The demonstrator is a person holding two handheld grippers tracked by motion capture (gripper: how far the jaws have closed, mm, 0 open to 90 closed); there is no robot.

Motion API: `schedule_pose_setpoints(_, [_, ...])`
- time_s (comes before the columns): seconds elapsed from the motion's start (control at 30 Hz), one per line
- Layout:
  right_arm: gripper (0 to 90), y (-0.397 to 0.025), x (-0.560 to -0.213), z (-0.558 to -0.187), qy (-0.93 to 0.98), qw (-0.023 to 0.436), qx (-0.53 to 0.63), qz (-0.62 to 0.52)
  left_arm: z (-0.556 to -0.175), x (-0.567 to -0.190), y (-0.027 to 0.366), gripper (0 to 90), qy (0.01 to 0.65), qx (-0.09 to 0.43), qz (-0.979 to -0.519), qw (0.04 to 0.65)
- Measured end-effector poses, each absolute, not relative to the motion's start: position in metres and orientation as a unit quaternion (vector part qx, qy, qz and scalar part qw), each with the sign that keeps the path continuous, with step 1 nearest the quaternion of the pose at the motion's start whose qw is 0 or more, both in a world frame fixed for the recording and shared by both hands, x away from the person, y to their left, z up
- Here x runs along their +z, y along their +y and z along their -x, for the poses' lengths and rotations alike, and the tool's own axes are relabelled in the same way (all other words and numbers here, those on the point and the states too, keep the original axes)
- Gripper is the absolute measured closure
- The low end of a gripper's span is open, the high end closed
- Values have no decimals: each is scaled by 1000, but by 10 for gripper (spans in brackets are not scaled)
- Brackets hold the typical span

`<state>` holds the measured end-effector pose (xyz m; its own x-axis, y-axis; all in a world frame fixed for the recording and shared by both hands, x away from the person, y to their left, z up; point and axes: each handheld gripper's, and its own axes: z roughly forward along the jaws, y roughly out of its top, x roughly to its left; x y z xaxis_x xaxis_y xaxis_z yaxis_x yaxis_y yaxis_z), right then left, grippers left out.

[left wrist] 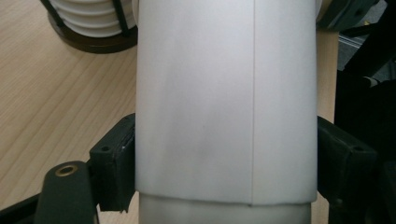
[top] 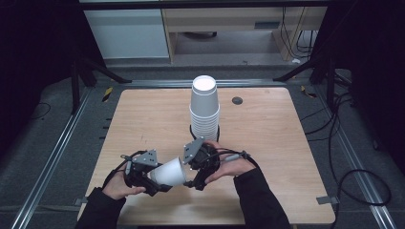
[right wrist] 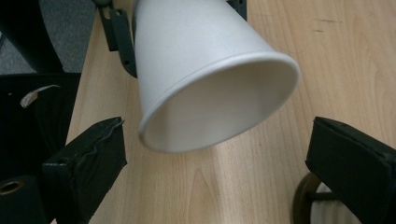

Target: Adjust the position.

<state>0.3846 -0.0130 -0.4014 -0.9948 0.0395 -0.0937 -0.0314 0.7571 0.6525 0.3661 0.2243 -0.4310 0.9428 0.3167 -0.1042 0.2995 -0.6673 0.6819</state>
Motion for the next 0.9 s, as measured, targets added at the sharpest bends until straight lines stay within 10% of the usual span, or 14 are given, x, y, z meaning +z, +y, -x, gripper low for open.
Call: schedule_pose_setpoints(0.9, [44, -58, -406, -381, 854, 15, 512, -89, -363, -414, 233, 201, 171, 24, -848, 500])
